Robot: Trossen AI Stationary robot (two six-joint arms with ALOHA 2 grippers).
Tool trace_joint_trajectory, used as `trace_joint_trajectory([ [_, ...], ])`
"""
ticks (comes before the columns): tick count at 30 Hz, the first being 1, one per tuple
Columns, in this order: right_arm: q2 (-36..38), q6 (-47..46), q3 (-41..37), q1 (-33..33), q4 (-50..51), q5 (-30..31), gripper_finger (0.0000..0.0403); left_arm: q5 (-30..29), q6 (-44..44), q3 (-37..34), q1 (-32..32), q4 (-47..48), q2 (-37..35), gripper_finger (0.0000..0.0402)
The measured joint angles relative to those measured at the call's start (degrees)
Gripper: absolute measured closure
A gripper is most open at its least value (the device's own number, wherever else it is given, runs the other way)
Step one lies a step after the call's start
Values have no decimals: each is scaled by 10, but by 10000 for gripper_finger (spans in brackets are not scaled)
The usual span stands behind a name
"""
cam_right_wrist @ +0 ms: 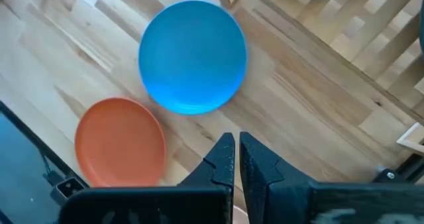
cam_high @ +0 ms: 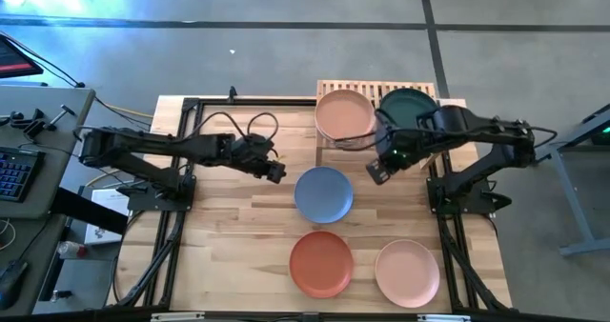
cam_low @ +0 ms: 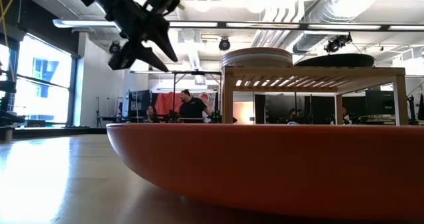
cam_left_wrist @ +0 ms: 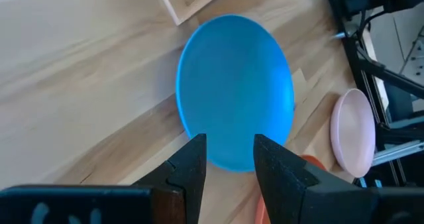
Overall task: Place and stack plates onto a shelf
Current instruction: Stack the blue plate on top of the green plate
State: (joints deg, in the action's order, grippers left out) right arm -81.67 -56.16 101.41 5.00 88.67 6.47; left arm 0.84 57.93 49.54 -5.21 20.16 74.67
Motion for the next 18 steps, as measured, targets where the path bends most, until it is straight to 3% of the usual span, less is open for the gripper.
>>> trace_joint_trajectory([
  [10, 0, -19, 0, 30, 0, 39, 402, 0, 5, 0, 1, -102, 104, 289],
  [18, 0, 14, 0, 30, 0, 51, 402, 0, 20, 0, 0, -117, 175, 289],
])
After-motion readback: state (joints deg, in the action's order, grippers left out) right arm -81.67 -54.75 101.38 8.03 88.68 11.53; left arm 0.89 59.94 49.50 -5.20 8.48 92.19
